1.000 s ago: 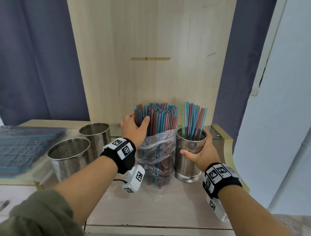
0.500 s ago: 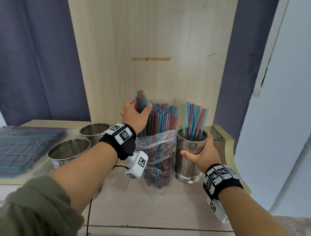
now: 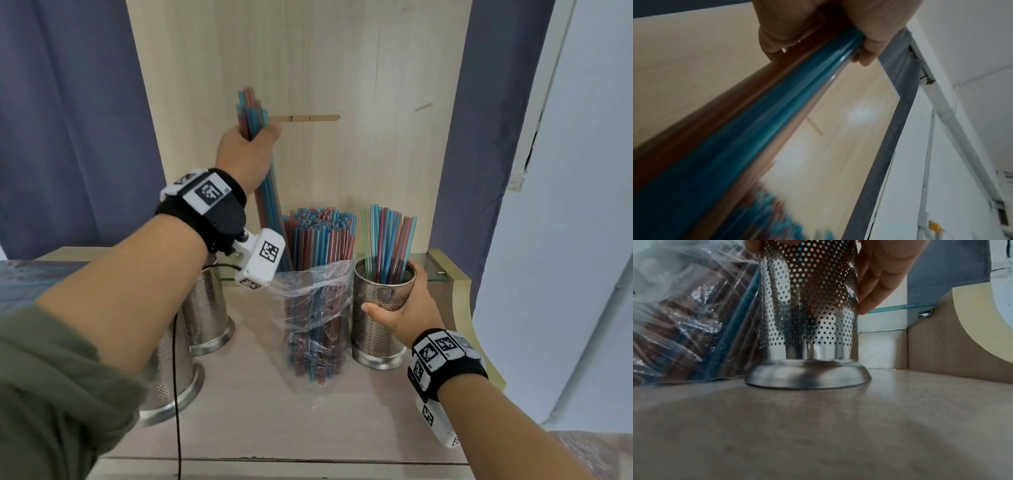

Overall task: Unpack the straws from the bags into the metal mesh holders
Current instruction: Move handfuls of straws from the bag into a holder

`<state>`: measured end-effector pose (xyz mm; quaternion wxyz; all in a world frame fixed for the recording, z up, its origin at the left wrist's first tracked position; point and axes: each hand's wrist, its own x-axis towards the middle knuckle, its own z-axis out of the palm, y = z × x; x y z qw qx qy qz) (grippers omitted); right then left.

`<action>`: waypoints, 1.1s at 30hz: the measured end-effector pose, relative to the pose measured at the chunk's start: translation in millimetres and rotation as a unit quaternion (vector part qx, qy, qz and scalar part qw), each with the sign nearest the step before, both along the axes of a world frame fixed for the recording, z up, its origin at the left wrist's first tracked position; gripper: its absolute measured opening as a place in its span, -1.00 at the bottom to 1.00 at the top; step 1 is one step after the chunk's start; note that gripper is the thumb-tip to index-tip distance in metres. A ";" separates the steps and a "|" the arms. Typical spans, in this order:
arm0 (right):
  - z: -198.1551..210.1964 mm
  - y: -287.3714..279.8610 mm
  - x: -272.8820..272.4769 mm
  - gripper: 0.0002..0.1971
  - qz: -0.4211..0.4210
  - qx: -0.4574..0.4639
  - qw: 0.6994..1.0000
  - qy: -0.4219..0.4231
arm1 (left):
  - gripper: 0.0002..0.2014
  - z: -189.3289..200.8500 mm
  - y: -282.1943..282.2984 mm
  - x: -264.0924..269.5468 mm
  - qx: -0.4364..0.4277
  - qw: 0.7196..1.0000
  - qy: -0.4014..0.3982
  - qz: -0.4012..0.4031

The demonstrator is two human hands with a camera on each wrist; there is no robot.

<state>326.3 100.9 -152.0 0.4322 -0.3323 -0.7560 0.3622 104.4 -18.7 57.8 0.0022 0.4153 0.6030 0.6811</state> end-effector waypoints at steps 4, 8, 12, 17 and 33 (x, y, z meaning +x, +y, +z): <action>0.2 1.2 0.2 0.10 0.001 -0.001 1.000 -0.003 | -0.80 37.1 -11.5 -6.0 0.094 0.995 -0.022 -0.010; -1.5 2.6 -0.2 0.11 -0.003 -0.003 1.000 -0.007 | -0.81 62.0 -29.2 1.9 0.202 0.974 -0.036 -0.101; -1.7 2.7 -0.8 0.09 -0.003 0.000 1.000 -0.002 | -0.77 69.9 -26.6 26.0 0.246 0.951 -0.059 -0.178; -4.5 5.6 -0.7 0.08 -0.001 0.001 1.000 -0.005 | -0.73 36.7 20.6 74.5 0.147 0.977 -0.043 -0.147; -14.3 15.4 -5.2 0.17 -0.018 -0.001 1.000 -0.010 | -0.49 -85.9 107.1 92.5 -0.134 0.983 0.063 -0.104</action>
